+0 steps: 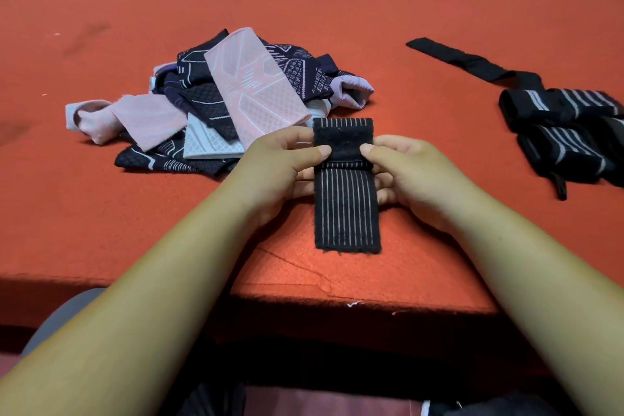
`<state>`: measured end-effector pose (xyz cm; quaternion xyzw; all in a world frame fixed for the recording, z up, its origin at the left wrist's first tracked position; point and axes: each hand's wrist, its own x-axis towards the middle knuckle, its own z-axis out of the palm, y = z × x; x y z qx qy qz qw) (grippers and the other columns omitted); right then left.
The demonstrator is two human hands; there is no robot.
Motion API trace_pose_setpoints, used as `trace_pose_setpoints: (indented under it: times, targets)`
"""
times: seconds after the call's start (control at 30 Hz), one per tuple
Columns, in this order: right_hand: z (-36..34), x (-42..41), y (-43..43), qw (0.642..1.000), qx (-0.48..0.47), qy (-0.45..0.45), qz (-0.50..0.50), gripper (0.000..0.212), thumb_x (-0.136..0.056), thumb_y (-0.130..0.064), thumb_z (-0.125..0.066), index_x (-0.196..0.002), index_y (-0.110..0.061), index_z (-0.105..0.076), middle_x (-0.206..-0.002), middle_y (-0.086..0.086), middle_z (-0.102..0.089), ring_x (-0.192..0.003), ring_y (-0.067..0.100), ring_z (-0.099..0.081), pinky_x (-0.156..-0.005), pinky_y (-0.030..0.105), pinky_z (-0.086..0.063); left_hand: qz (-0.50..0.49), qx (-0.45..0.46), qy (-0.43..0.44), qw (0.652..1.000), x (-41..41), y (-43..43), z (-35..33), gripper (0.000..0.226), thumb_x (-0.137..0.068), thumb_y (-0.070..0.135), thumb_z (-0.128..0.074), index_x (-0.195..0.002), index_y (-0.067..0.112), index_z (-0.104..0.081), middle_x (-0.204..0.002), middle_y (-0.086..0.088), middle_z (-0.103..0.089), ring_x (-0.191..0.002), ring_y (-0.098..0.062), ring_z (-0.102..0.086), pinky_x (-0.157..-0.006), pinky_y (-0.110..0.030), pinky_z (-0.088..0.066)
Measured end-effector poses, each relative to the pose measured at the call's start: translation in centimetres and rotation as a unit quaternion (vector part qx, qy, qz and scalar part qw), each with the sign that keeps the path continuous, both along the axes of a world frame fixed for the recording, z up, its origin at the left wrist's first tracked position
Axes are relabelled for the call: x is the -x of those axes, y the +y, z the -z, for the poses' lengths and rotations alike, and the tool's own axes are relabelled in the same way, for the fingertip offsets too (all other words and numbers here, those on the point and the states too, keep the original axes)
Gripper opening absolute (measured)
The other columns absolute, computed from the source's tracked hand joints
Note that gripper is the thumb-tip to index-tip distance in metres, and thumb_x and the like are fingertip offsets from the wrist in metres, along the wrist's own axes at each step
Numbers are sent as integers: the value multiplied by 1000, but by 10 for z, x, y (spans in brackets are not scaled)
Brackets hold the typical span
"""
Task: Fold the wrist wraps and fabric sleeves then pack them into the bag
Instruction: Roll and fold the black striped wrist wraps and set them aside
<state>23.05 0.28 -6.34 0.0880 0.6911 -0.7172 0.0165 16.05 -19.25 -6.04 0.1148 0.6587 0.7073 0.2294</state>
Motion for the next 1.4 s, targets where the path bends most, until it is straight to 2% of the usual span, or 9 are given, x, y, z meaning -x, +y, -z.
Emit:
trace_pose_setpoints:
  times: [0.17, 0.3, 0.4, 0.63, 0.8, 0.97, 1.1, 1.27, 1.4]
  targets:
    - [0, 1, 5, 999, 34, 0, -3, 19, -111, -17, -54, -118, -20, -72, -78, -2, -69, -62, 11, -60, -55, 24, -55, -8, -75, -38, 996, 0, 3, 2, 27, -101, -8, -59, -113, 12, -73, -107, -8, -78, -90, -19, -76, -75, -26, -63]
    - [-2, 4, 9, 992, 123, 10, 11, 28, -105, -6, -50, -118, -11, -74, -98, 13, -70, -81, 19, -68, -74, 34, -62, -8, -84, -49, 995, -1, 7, 4, 37, -100, -17, -48, -115, 4, -74, -107, -8, -78, -99, -15, -76, -87, -22, -62]
    - [-5, 4, 12, 984, 175, -5, 23, 31, -95, -18, -61, -120, -6, -75, -98, 16, -71, -84, 25, -72, -86, 46, -64, -17, -66, -63, 996, -2, 8, 2, 33, -102, -13, -50, -116, 4, -74, -108, -10, -78, -96, -13, -75, -86, -21, -62]
    - [-2, 1, 15, 993, 104, 48, 36, 35, -100, 8, -50, -112, -15, -74, -99, 8, -75, -82, 18, -70, -78, 37, -62, -1, -64, -69, 996, -11, 13, -2, 32, -108, 10, -54, -135, -1, -67, -111, -12, -79, -98, -28, -77, -92, -43, -66]
    - [1, 3, 17, 993, 38, 91, 61, 46, -98, 9, -52, -120, -24, -75, -105, 8, -70, -94, 29, -67, -83, 49, -60, 49, -12, -52, 997, -16, 11, -6, 33, -108, 22, -56, -133, 5, -71, -111, -9, -80, -92, -27, -79, -75, -34, -66]
    - [1, 3, 19, 991, 9, 116, 69, 50, -99, 14, -53, -130, -24, -66, -101, -2, -79, -88, 17, -72, -70, 30, -57, 44, -16, -40, 998, -16, 14, -4, 30, -109, 18, -55, -134, 7, -68, -120, -17, -78, -84, -22, -78, -67, -29, -65]
    - [4, 4, 23, 987, -27, 125, 96, 34, -96, 9, -62, -114, -18, -69, -103, 4, -78, -93, 22, -72, -83, 42, -56, 20, -38, -38, 998, -16, 17, -6, 31, -108, 10, -47, -124, 13, -73, -112, -11, -81, -87, -21, -79, -73, -29, -65]
    - [1, 1, 27, 982, -72, 145, 94, 31, -88, 7, -65, -94, -24, -68, -90, 2, -70, -76, 14, -61, -70, 31, -47, -3, -86, -97, 991, -16, 24, -3, 31, -110, 30, -54, -120, 7, -72, -110, -16, -80, -96, -24, -80, -79, -28, -65]
    - [-3, -5, 30, 983, -85, 149, 67, 40, -88, 8, -67, -86, -32, -69, -105, 19, -74, -77, 14, -62, -74, 36, -47, -22, -119, -121, 985, -16, 31, 0, 33, -106, 32, -64, -115, 1, -70, -105, -16, -80, -98, -25, -79, -83, -30, -65]
